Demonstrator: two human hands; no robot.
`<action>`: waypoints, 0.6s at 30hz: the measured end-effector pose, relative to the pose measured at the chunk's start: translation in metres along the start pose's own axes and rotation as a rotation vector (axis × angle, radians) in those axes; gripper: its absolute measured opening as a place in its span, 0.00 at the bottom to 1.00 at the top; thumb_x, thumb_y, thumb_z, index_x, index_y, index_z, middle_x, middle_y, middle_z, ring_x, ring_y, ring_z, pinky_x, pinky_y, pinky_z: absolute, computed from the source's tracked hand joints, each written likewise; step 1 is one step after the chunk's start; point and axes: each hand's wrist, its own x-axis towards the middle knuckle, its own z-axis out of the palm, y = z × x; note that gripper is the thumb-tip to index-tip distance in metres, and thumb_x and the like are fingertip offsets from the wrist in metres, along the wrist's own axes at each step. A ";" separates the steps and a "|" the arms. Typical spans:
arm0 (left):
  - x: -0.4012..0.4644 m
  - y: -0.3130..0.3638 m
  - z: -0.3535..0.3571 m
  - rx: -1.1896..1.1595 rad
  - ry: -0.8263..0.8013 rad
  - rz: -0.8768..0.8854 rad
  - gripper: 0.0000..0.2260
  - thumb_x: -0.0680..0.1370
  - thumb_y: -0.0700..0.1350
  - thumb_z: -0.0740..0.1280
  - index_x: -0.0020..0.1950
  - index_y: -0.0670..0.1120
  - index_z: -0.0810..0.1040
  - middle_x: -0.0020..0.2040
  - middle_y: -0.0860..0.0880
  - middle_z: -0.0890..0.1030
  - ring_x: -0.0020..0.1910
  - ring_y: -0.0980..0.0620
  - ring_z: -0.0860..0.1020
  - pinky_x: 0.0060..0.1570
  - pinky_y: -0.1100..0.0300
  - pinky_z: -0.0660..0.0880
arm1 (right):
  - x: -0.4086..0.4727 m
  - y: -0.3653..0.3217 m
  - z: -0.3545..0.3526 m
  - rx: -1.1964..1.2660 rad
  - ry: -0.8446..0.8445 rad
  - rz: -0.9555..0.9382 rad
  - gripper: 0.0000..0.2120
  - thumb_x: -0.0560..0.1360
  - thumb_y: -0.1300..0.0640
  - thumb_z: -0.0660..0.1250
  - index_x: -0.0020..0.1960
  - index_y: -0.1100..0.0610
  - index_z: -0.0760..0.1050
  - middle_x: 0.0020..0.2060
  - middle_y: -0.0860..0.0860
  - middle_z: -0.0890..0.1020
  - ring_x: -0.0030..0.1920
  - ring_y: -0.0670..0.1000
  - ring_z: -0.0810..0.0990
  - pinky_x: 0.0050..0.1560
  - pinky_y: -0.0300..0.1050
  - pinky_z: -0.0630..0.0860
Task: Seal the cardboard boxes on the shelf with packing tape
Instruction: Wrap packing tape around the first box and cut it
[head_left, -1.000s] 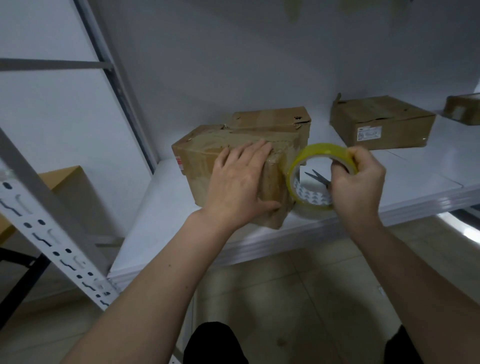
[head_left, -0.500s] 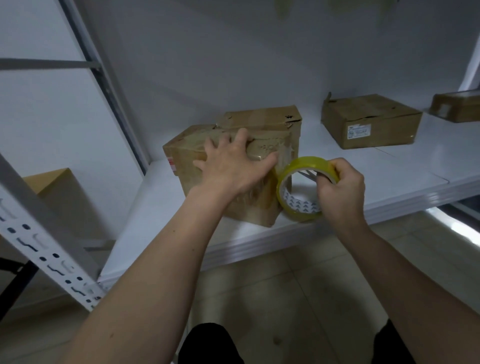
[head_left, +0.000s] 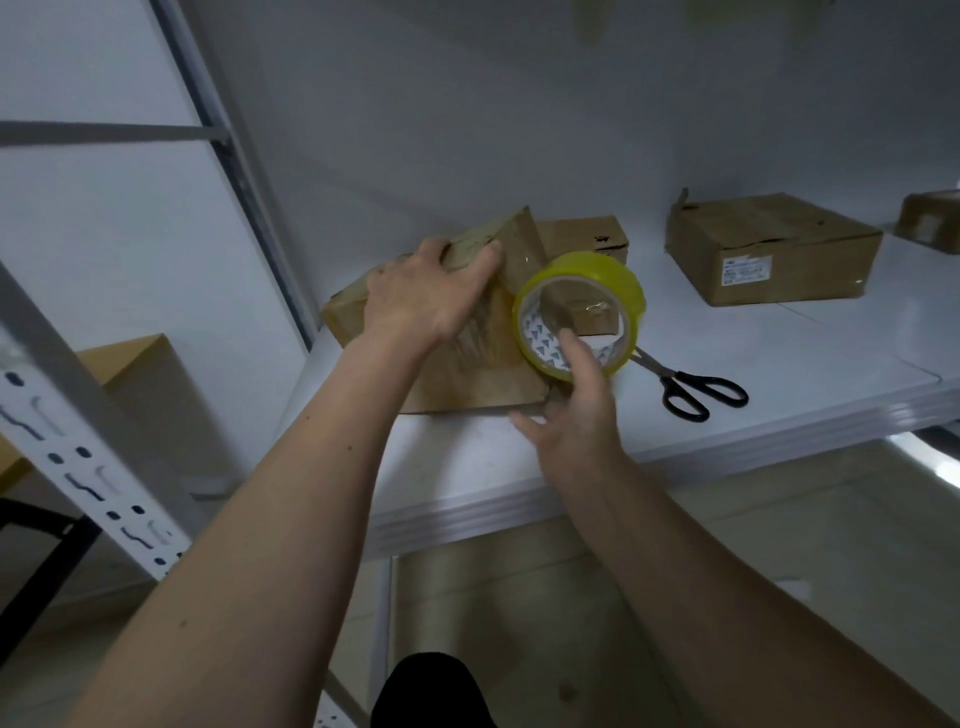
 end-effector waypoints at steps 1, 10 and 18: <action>-0.001 0.000 -0.003 -0.018 0.002 -0.007 0.31 0.78 0.69 0.52 0.75 0.53 0.66 0.71 0.41 0.72 0.70 0.39 0.68 0.67 0.50 0.63 | 0.003 0.003 0.004 -0.007 -0.015 0.010 0.29 0.66 0.48 0.75 0.64 0.50 0.73 0.58 0.51 0.80 0.57 0.54 0.80 0.53 0.60 0.78; 0.000 -0.010 -0.049 -0.399 0.004 -0.154 0.29 0.80 0.66 0.54 0.64 0.45 0.77 0.67 0.42 0.74 0.64 0.40 0.74 0.65 0.50 0.69 | -0.012 -0.112 0.076 -1.102 -0.068 -0.491 0.06 0.77 0.54 0.61 0.50 0.56 0.73 0.48 0.54 0.78 0.46 0.55 0.78 0.35 0.46 0.77; -0.009 -0.004 -0.015 -0.724 0.111 0.058 0.19 0.85 0.49 0.49 0.74 0.52 0.67 0.74 0.52 0.69 0.72 0.52 0.66 0.69 0.58 0.64 | -0.013 -0.148 0.107 -1.540 -0.130 -0.626 0.14 0.77 0.54 0.60 0.59 0.58 0.75 0.53 0.57 0.79 0.51 0.59 0.79 0.52 0.50 0.77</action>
